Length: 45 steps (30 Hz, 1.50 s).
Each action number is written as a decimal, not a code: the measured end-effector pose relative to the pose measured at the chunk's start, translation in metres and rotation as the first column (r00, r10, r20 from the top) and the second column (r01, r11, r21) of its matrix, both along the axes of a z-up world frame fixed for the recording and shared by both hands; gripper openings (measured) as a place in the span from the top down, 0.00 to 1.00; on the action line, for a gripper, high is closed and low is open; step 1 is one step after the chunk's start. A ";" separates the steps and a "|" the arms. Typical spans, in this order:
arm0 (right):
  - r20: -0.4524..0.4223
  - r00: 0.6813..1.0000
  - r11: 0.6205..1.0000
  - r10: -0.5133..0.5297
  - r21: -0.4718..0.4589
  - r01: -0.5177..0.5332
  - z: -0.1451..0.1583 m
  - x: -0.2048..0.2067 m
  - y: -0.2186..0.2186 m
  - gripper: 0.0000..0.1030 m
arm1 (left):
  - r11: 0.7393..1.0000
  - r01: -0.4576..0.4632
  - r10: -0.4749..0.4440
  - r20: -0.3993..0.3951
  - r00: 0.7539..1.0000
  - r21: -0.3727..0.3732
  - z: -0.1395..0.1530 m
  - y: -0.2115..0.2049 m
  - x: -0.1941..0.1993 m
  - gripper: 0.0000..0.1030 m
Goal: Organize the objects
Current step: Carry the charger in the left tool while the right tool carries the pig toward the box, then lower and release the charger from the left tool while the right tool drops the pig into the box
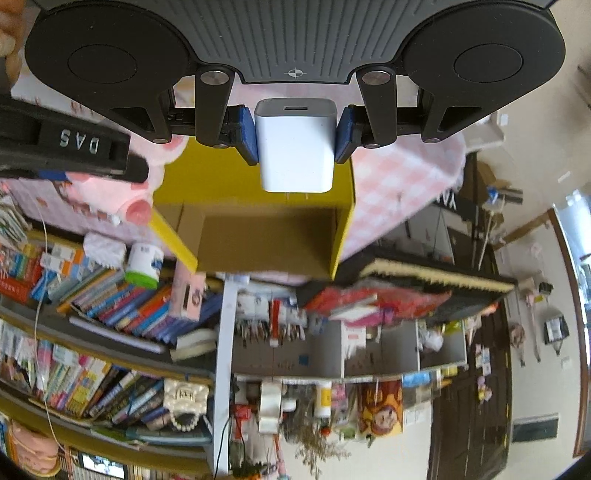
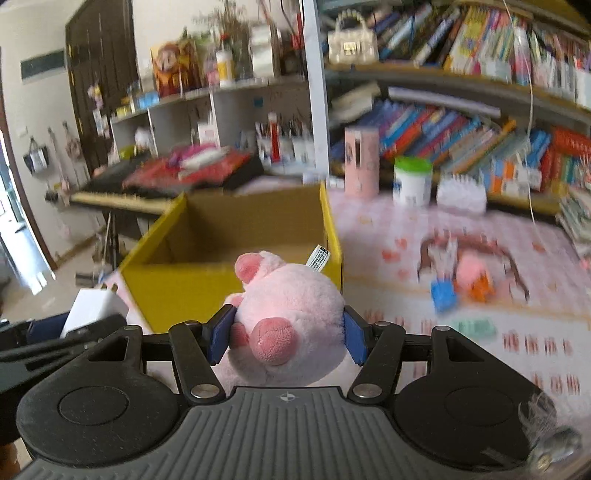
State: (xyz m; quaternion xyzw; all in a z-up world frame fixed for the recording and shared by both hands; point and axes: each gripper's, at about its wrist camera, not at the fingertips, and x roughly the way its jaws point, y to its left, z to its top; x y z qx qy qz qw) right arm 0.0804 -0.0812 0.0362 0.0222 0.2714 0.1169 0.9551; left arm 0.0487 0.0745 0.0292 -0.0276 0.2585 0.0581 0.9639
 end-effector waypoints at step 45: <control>-0.154 0.902 0.882 0.403 -0.199 -0.428 -0.029 0.232 0.059 0.43 | 0.995 -0.069 0.081 -0.201 0.976 0.066 -0.044 -0.009 0.156 0.60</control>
